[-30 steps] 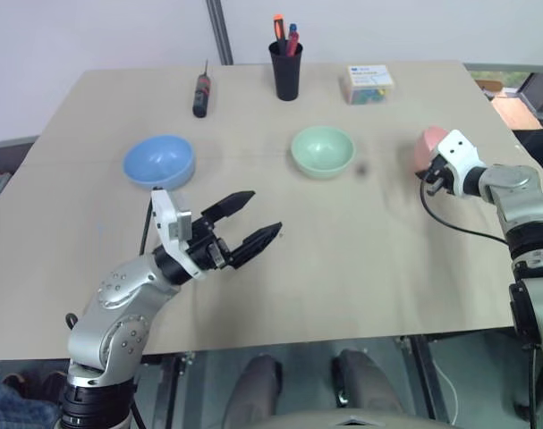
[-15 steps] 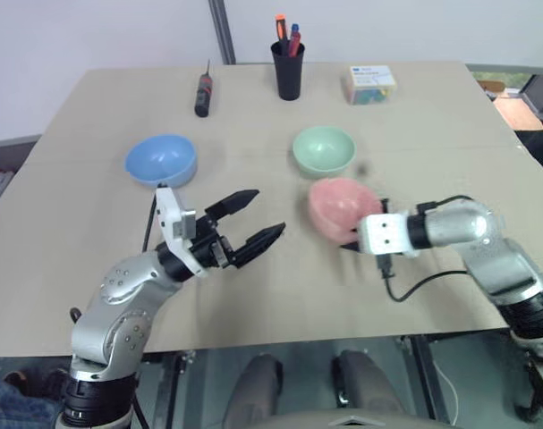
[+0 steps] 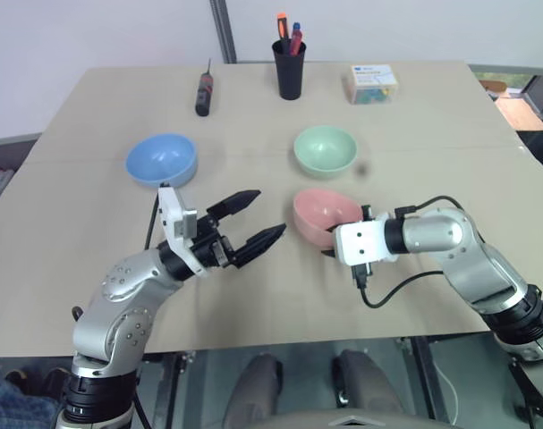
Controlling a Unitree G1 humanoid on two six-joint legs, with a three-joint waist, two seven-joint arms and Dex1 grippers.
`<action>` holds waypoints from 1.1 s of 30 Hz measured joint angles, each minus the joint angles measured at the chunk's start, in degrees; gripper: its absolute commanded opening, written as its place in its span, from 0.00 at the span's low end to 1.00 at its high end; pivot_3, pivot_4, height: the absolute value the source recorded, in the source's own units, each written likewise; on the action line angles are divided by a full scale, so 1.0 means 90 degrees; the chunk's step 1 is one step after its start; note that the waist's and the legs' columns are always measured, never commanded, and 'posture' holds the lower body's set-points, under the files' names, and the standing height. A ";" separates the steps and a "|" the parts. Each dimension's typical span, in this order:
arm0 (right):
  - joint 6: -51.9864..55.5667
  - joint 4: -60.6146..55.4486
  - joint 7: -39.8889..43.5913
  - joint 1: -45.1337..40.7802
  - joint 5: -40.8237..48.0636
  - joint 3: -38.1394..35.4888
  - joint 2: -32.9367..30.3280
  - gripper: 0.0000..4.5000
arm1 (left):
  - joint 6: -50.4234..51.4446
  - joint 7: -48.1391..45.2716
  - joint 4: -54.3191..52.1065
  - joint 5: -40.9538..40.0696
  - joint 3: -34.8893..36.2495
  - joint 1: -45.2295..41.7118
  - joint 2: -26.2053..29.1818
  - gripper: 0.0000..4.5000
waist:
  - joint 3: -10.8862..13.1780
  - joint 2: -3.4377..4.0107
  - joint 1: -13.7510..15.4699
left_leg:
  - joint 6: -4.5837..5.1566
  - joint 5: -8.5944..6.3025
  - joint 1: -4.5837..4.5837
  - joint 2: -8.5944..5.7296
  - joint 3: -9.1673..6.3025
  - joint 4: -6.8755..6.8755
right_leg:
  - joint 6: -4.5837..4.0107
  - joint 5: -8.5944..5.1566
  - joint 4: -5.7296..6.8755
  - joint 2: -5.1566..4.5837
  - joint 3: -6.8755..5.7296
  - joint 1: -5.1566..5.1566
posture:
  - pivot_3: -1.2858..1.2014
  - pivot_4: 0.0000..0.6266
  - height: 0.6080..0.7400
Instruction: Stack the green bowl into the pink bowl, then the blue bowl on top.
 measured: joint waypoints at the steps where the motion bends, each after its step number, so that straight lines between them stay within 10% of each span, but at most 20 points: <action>1: 0.0000 0.0000 0.0001 -0.0004 -0.0010 0.0002 0.0005 0.74 | -0.0009 -0.0004 0.0008 0.0010 0.0000 0.0000 0.0000 1.00 | 0.0000 0.0000 0.0000 | 0.0001 0.0000 0.0000 0.0000 -0.0001 0.0000 | 0.0000 0.0000 0.0000 0.0000 -0.0001 0.0000 | 0.52 0.24 0.79; 4: 0.0002 -0.0004 0.0005 -0.0005 -0.0004 0.0002 0.0026 0.98 | -0.0016 -0.0009 0.0040 0.0043 0.0000 0.0000 0.0000 1.00 | 0.0000 0.0000 -0.0001 | 0.0003 -0.0002 0.0000 0.0000 -0.0001 0.0000 | 0.0000 0.0000 0.0000 0.0000 -0.0001 0.0000 | 0.52 0.24 0.79; 20: 0.2903 -0.0463 0.0095 -0.0563 0.2781 -0.1780 0.0103 0.98 | -0.0040 0.0050 0.0193 0.0091 0.0030 -0.0101 -0.0085 1.00 | 0.0000 0.0000 -0.0013 | 0.0015 -0.0008 -0.0004 -0.0001 -0.0008 -0.0001 | 0.0000 0.0000 -0.0004 -0.0002 -0.0009 0.0001 | 0.52 0.24 0.79; 33: 0.0927 0.4124 -0.1001 -0.2826 0.1539 -0.1123 0.1068 0.98 | -0.0388 0.0715 0.0529 0.0207 0.0501 -0.0380 -0.0375 1.00 | 0.0003 -0.0001 -0.0048 | -0.0010 0.0006 -0.0008 0.0000 0.0005 -0.0009 | -0.0001 0.0000 -0.0012 0.0001 0.0001 -0.0010 | 0.52 0.24 0.79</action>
